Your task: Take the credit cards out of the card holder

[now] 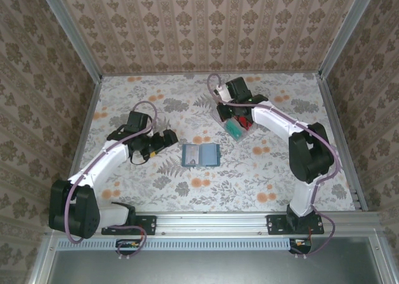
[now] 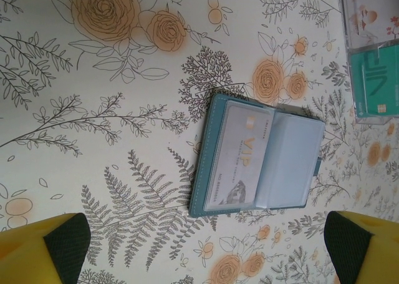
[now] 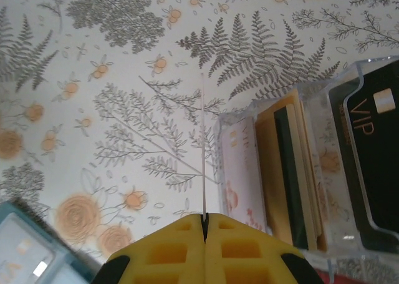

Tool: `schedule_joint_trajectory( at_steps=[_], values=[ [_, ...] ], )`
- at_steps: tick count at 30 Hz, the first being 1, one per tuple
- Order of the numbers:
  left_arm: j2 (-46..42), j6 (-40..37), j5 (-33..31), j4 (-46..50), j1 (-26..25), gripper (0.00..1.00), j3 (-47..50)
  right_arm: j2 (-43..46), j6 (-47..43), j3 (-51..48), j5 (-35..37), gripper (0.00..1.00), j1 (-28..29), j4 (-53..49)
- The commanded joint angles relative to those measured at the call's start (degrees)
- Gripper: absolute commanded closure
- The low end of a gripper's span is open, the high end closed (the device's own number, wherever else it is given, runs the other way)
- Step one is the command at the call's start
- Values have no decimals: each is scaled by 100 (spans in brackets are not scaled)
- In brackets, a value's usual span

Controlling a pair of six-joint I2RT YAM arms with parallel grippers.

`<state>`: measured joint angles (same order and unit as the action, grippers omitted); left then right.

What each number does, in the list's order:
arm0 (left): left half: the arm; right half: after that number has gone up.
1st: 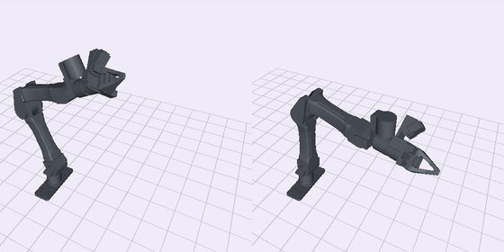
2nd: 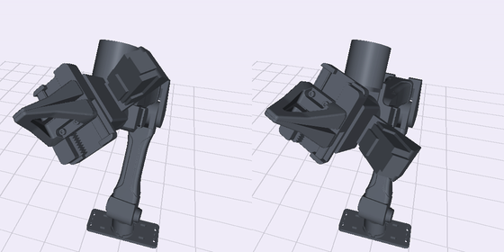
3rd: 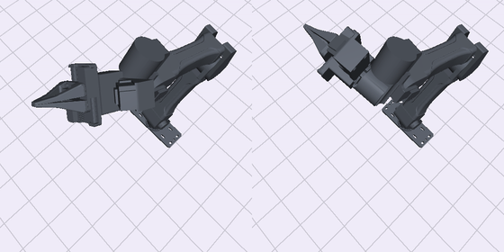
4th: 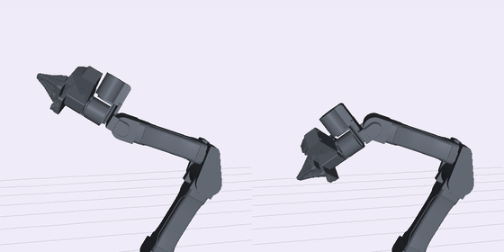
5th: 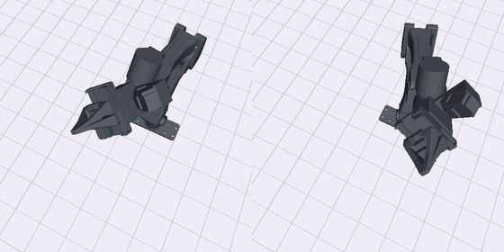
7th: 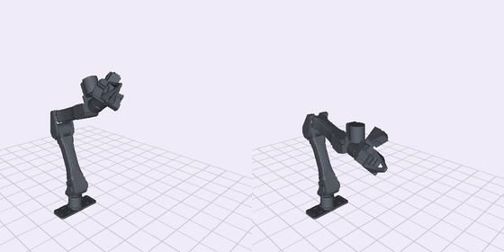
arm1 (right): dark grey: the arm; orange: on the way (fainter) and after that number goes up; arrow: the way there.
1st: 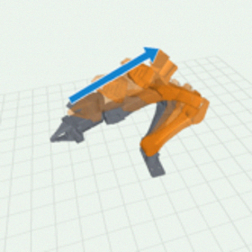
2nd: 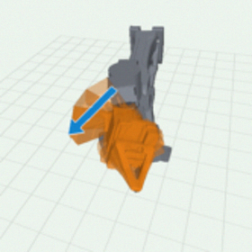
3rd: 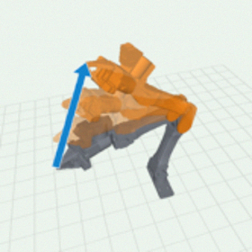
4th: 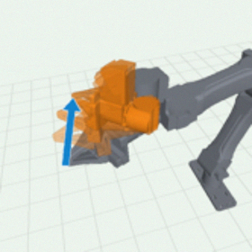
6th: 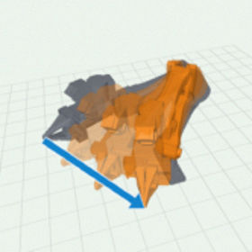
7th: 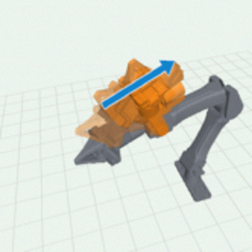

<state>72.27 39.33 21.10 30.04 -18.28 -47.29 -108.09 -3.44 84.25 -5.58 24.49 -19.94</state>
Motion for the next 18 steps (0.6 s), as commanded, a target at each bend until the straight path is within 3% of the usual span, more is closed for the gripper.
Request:
schedule_joint_trajectory(
  at_steps=[1,15,18],
  values=[
    [67,-142,-54,73,44,0,90,-285,-374,326,176,100,-62,-122],
    [331,-173,88,-48,44,0,175,-797,-656,392,296,100,-156,-214],
    [352,-161,113,-85,46,0,177,-890,-640,457,282,96,-158,-245]
  ],
)
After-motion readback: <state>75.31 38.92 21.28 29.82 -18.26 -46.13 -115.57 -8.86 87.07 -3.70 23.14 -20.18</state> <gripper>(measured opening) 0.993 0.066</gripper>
